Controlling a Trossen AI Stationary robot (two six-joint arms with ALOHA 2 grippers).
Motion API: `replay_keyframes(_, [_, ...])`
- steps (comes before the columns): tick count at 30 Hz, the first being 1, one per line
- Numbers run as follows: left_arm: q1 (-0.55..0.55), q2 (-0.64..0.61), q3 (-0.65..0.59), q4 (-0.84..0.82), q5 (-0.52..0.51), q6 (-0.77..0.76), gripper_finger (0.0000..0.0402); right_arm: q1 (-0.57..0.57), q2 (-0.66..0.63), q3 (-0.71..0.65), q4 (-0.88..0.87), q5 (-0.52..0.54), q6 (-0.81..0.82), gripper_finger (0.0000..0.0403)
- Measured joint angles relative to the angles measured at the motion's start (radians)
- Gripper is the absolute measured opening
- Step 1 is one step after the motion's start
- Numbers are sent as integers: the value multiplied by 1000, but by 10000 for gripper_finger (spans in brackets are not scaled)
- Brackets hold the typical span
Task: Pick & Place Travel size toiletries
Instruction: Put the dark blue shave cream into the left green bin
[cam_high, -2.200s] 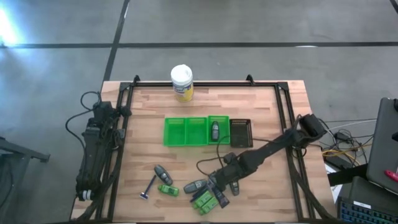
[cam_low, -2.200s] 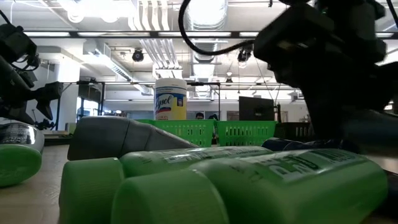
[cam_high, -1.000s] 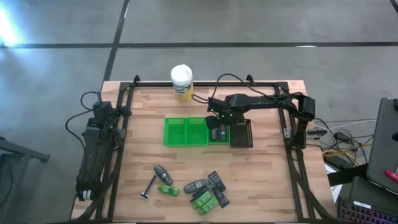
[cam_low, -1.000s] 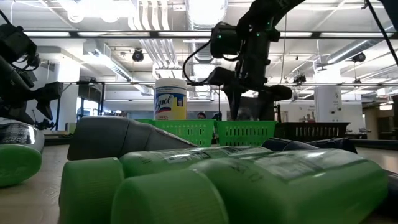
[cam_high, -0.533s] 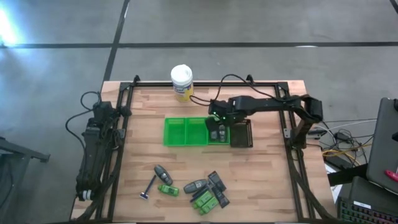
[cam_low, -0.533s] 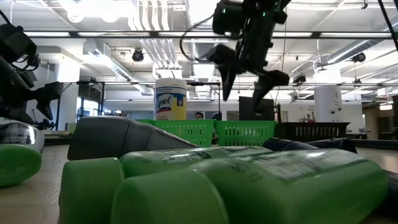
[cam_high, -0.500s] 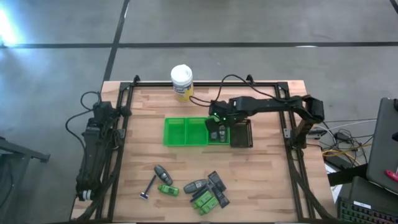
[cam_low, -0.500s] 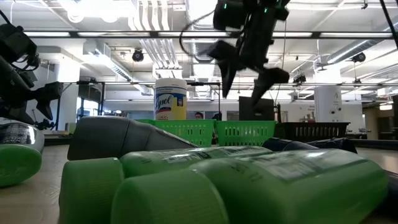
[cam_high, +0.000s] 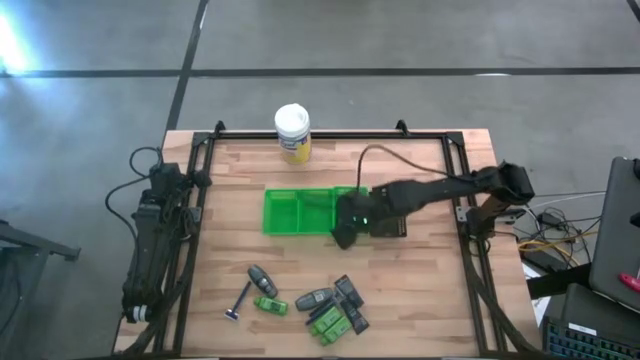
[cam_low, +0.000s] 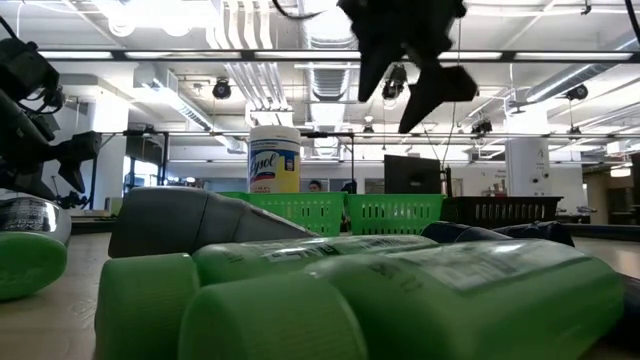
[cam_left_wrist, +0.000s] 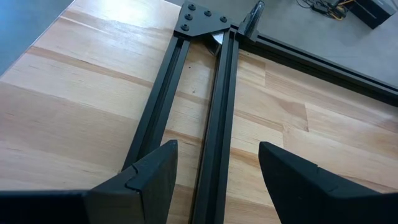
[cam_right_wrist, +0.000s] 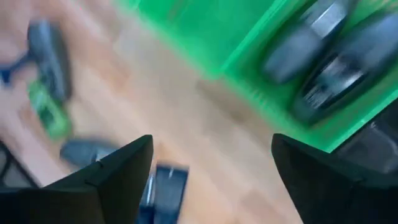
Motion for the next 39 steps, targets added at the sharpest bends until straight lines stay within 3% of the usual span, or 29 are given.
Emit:
replay_keyframes(10, [0,0,0,0,0,0,229,173,101,-27,-31,-79,248,310])
replay_keyframes(21, [0,0,0,0,0,0,229,300,224,-26,68,-152,332,336])
replay_keyframes(39, [0,0,0,0,0,0,229,337,398,81,106,-141,334,219])
